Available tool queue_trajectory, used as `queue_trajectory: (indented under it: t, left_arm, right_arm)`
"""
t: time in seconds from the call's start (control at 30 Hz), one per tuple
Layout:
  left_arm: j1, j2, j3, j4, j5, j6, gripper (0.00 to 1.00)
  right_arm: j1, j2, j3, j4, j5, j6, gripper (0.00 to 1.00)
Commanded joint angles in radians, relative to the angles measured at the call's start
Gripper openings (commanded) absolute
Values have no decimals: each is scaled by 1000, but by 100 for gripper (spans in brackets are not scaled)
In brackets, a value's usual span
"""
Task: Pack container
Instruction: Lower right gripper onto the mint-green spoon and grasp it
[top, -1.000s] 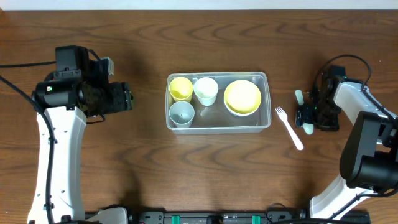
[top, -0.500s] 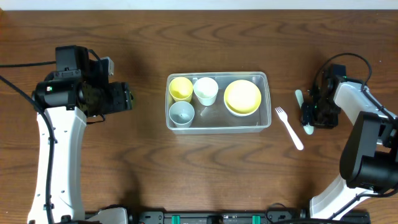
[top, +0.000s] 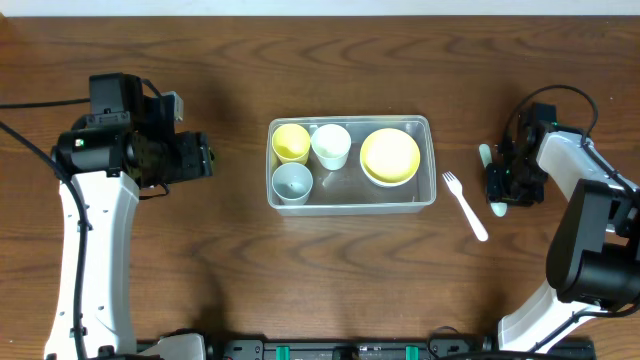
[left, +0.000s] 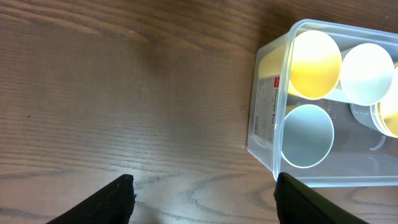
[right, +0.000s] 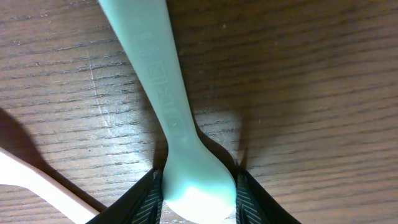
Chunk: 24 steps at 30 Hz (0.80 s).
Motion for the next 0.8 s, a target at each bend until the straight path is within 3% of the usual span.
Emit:
queue_trajectory:
  t: [0.0,0.17,0.37,0.53,0.57,0.63,0.77]
  left_arm:
    - [3,2,-4,-2,10,3,73]
    - [3,2,-4,-2,9,3,73]
    - [3,2,-4,-2,9,3,73]
    - [3,2,-4,-2,10,3,73]
    - [3,2,-4,-2,9,3,73]
    - [3,2,-4,-2,9,3,73]
    - [3,2,-4,-2,10,3,73]
  right_arm:
    - [-4,18,-21,3,0,-3,35]
    - [-4,18,-21,3,0,-3,32]
    - [-4,18,-21,3,0,17,20]
    - [-4,18,-21,4,0,23,20]
    - [-4,18,-21,4,0,23,17]
    - [-4,17,-21,7,0,23,2]
    - [-2,17,-11,7,0,31,1]
